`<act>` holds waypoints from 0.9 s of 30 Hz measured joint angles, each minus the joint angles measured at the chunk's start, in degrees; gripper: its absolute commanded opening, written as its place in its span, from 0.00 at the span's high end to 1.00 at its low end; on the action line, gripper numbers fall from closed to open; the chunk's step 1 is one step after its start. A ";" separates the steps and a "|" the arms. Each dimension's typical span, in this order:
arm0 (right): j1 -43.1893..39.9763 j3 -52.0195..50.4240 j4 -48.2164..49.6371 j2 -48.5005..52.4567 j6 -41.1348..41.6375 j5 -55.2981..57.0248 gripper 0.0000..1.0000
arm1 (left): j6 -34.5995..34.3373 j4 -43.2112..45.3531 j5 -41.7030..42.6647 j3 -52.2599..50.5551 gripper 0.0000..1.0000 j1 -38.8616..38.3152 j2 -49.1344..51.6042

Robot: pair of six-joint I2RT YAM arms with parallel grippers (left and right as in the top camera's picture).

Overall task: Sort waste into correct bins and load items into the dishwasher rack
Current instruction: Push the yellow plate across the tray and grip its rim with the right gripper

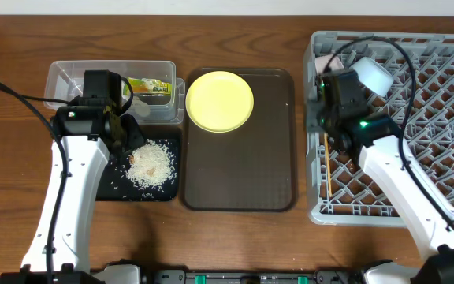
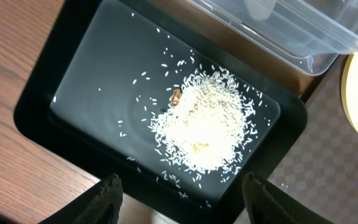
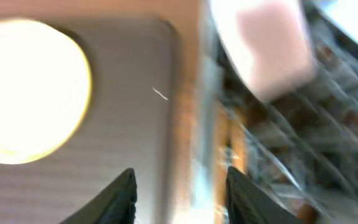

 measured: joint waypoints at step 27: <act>12.00 0.00 31.63 29.68 9.40 -2.69 0.51 | 0.00 0.07 0.02 0.00 0.35 0.00 0.00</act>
